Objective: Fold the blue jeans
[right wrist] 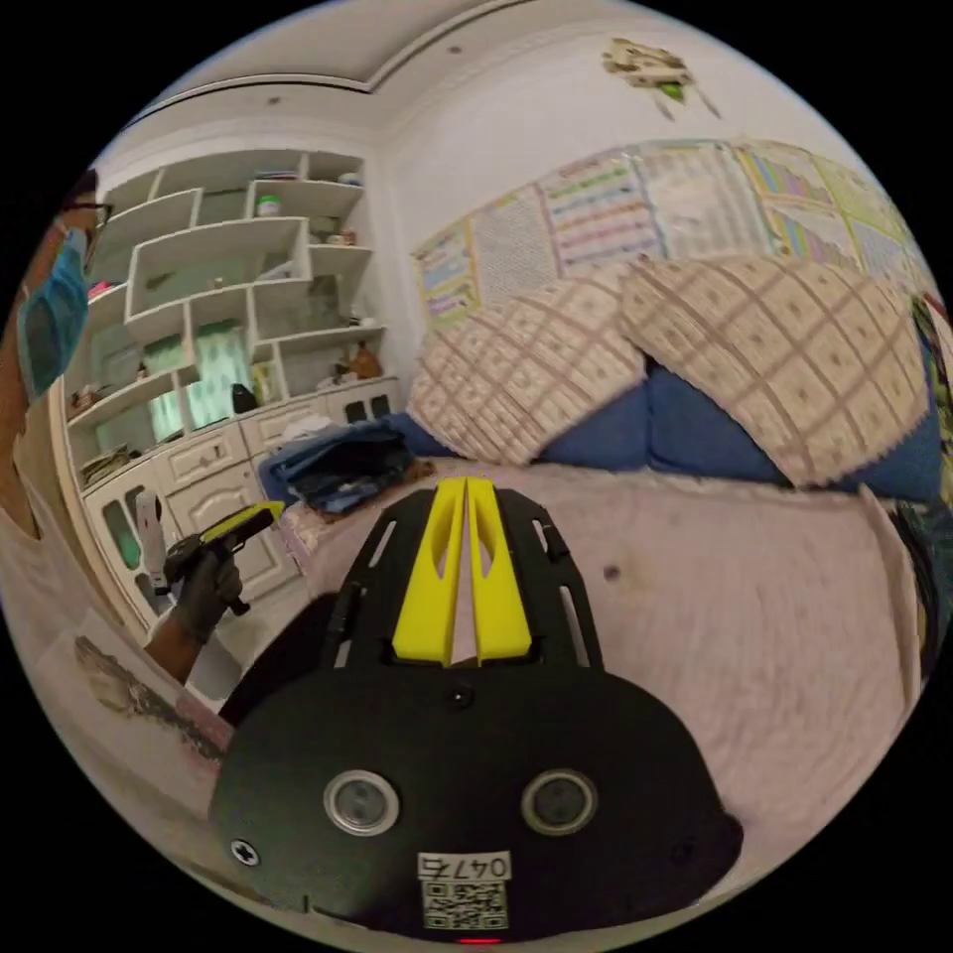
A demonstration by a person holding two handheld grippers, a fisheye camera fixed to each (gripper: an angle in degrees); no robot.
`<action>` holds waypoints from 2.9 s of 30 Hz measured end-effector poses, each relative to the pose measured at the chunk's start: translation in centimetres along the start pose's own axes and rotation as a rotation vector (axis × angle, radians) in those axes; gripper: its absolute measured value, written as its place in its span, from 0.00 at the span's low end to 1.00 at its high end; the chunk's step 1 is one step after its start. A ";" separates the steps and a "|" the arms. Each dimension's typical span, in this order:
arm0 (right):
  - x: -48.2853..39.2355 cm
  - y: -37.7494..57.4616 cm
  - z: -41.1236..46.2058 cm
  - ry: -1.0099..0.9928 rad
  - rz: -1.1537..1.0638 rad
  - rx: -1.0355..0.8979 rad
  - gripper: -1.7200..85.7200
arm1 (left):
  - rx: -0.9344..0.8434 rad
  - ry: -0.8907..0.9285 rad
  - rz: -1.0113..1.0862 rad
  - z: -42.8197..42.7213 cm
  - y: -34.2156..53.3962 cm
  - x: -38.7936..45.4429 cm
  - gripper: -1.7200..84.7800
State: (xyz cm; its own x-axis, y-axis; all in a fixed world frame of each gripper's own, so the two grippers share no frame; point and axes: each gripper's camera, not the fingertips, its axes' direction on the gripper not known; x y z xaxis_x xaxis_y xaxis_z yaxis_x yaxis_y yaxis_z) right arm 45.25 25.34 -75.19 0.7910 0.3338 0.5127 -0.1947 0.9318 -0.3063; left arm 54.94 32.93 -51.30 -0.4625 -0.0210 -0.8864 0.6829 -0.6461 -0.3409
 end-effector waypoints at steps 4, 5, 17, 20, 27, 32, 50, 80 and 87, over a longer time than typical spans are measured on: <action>5.3 -0.2 -8.2 0.086 0.048 -0.015 0.01 | 0.015 0.162 0.133 2.8 -3.8 10.8 0.01; 5.9 -0.3 -9.3 0.102 0.058 0.000 0.01 | 0.038 0.214 0.151 3.6 -4.7 13.9 0.01; 18.3 -0.8 -25.1 0.555 0.326 -0.016 0.06 | 0.104 0.448 0.540 12.8 -9.4 45.3 0.01; 22.6 -1.7 -28.7 0.752 0.396 -0.023 0.08 | 0.045 0.479 0.514 17.7 -9.3 48.4 0.01; 35.0 -5.1 -33.7 0.894 0.557 -0.089 0.12 | -0.102 0.496 0.423 26.1 -5.7 53.3 0.01; 43.0 -7.1 -35.1 0.894 0.657 -0.124 0.18 | -0.127 0.516 0.397 28.6 -4.7 58.2 0.01; 41.9 -23.5 -51.3 0.953 0.356 0.065 0.01 | -0.284 1.024 0.238 39.2 -0.6 70.1 0.02; 29.8 -9.9 -63.7 0.905 0.433 0.070 0.01 | -0.897 1.466 -0.157 60.1 1.0 104.0 0.13; 16.5 -12.5 -63.1 0.962 0.158 0.324 0.01 | -0.584 1.718 -0.065 46.8 -1.4 90.0 0.12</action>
State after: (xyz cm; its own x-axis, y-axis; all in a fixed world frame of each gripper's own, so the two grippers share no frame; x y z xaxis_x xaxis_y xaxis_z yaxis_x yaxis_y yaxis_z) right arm 97.35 10.25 -113.50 0.8446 0.3335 -0.4188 -0.3717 0.9283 -0.0105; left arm -14.07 -3.77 -115.97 0.2815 0.9587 -0.0415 0.9531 -0.2844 -0.1035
